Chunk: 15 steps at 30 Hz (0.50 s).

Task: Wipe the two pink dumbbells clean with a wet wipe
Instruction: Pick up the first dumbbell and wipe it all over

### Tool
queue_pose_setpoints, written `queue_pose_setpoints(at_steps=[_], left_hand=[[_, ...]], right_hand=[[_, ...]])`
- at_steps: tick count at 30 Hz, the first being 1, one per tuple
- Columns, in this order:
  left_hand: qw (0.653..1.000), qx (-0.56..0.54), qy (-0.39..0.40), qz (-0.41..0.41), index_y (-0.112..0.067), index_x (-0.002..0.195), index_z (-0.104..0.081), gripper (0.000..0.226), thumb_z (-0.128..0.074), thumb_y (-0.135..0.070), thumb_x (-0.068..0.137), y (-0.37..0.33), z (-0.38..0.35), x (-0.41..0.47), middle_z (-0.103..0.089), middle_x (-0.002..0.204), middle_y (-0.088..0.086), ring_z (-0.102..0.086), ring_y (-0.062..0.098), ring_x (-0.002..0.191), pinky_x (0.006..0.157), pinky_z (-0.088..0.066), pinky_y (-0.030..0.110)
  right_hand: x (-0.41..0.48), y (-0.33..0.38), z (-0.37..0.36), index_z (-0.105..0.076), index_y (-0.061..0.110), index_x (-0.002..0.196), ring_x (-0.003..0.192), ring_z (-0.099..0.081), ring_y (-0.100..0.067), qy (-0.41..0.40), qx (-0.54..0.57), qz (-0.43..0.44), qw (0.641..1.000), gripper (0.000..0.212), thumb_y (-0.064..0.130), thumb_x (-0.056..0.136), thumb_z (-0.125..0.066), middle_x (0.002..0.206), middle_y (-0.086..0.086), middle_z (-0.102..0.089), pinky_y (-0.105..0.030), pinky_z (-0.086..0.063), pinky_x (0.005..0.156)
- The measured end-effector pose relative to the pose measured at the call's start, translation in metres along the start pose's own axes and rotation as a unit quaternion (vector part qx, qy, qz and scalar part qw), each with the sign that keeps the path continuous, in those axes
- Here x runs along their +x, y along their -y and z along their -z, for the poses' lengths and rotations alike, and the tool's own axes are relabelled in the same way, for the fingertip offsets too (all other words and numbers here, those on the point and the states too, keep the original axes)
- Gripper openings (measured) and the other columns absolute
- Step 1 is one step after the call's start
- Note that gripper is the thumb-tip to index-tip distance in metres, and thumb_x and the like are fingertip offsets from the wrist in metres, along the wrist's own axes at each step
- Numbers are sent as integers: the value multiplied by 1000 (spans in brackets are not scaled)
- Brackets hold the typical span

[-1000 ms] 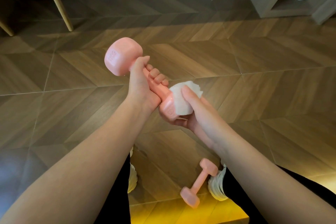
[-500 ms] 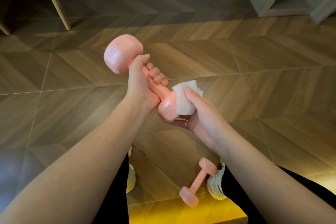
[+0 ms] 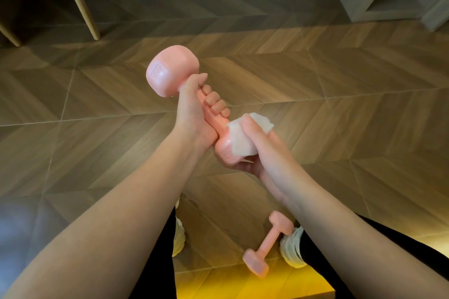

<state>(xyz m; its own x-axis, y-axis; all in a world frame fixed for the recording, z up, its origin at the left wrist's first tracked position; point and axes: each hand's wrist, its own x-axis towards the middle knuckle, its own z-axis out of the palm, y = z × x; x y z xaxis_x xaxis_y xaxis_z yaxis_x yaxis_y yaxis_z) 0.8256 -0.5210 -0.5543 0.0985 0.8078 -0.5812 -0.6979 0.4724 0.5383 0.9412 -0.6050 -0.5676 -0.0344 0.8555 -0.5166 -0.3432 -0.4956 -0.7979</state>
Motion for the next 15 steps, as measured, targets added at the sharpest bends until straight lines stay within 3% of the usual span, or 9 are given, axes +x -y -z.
queue_pose_setpoints(at_steps=[2,4,7,9,11,15], left_hand=[[1000,-10,-1,0,-22,57,-37,38,-55,-28,90,-1,0,0,-26,48,-7,-26,12,39,41,-30,22],[1000,-21,-4,2,-21,57,-37,38,-55,-27,90,-3,0,0,-26,48,-7,-26,12,39,41,-30,22],[999,-32,-8,9,-21,56,-37,39,-55,-27,90,-4,2,0,-26,48,-7,-26,12,38,40,-29,22],[1000,-25,-10,10,-21,55,-38,40,-55,-28,90,-3,3,-1,-26,47,-7,-25,12,38,40,-29,21],[1000,-11,-8,8,-22,54,-38,40,-56,-28,90,-1,3,-2,-26,47,-7,-25,12,38,40,-29,20],[1000,10,1,-1,-22,55,-37,39,-56,-27,90,1,-1,-1,-26,47,-6,-24,12,38,41,-29,21]], right_hand=[[-2,4,5,-56,15,125,101,-66,-27,21,24,-12,999,42,42,93,-55,125,-21,-64,-52,-55,87],[-4,6,13,-52,16,132,110,-63,-29,73,38,-18,996,50,37,87,-61,130,-20,-61,-54,-52,94],[-7,2,19,-50,26,128,106,-68,-17,122,-5,4,992,54,25,80,-75,116,1,-70,-37,-59,84],[-8,0,15,-52,30,123,101,-71,-13,95,-36,12,995,57,28,73,-81,106,8,-72,-29,-58,77],[-6,-3,9,-54,30,120,100,-71,-13,54,-51,14,997,60,35,68,-82,109,4,-71,-29,-59,76],[-3,-2,0,-61,19,113,86,-72,-14,12,-30,27,999,31,39,89,-67,100,-4,-73,-30,-57,66]])
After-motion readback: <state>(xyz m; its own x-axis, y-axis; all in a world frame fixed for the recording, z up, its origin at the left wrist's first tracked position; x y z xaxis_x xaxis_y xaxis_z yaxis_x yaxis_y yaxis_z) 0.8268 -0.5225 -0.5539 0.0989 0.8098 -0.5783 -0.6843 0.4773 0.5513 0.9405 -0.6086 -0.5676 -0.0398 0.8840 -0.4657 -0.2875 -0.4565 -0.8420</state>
